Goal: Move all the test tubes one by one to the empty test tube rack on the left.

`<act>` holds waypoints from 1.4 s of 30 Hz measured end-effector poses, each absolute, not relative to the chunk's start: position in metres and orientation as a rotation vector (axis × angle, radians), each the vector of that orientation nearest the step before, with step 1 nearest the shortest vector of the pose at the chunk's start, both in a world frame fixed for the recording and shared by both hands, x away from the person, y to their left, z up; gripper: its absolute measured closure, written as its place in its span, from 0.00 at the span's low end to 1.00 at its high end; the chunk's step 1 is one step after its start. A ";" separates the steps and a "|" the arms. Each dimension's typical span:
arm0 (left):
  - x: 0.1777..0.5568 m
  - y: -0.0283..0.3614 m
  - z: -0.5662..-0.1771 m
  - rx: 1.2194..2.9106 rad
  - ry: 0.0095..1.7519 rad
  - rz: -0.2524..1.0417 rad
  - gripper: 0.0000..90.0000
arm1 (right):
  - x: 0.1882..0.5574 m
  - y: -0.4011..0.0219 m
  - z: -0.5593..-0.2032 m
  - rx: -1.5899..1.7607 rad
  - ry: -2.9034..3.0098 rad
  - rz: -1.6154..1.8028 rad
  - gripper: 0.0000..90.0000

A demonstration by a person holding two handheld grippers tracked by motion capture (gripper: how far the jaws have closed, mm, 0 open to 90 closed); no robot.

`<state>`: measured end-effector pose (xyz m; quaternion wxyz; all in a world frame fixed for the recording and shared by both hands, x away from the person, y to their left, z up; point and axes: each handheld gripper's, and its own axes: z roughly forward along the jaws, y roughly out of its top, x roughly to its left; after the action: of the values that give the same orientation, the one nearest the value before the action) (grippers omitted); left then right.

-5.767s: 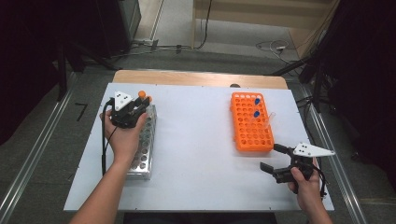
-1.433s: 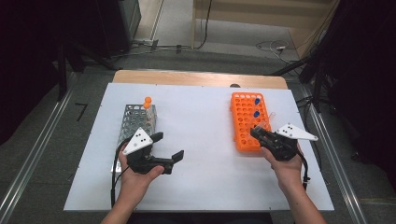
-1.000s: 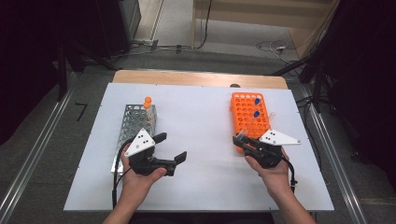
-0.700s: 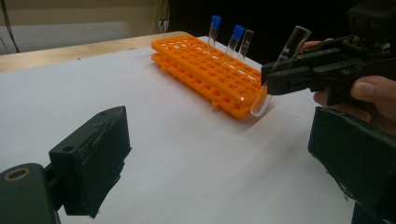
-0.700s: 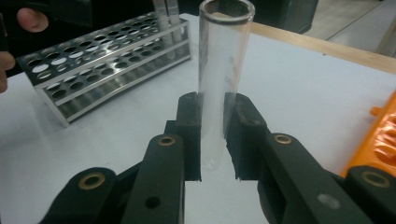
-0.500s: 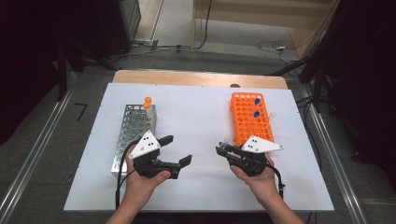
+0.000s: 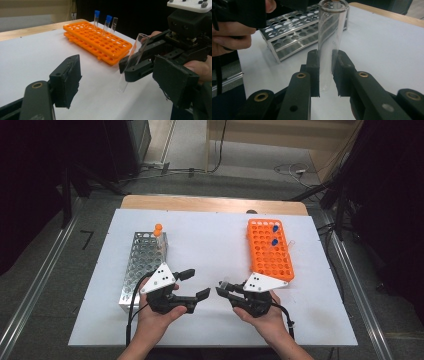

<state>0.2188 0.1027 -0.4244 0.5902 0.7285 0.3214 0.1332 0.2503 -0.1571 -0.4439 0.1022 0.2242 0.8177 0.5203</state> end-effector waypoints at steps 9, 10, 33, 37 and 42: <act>0.217 0.099 -0.424 1.709 0.715 0.281 0.38 | 0.242 -0.144 -0.444 0.620 2.449 1.548 0.82; 0.217 0.098 -0.424 1.709 0.707 0.278 0.40 | 0.242 -0.144 -0.444 0.616 2.451 1.547 0.82; 0.217 0.082 -0.427 1.751 0.649 0.235 0.71 | 0.233 -0.133 -0.439 0.563 2.499 1.565 0.82; 0.215 0.083 -0.426 1.749 0.644 0.241 0.78 | 0.233 -0.133 -0.440 0.563 2.506 1.558 0.82; 0.216 0.085 -0.425 1.744 0.643 0.240 0.83 | 0.233 -0.132 -0.441 0.565 2.513 1.549 0.82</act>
<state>0.2156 0.0849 -0.4249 0.5922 0.7499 0.2763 0.1031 0.2326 -0.1323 -0.4408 0.0680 0.1875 0.8341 0.5143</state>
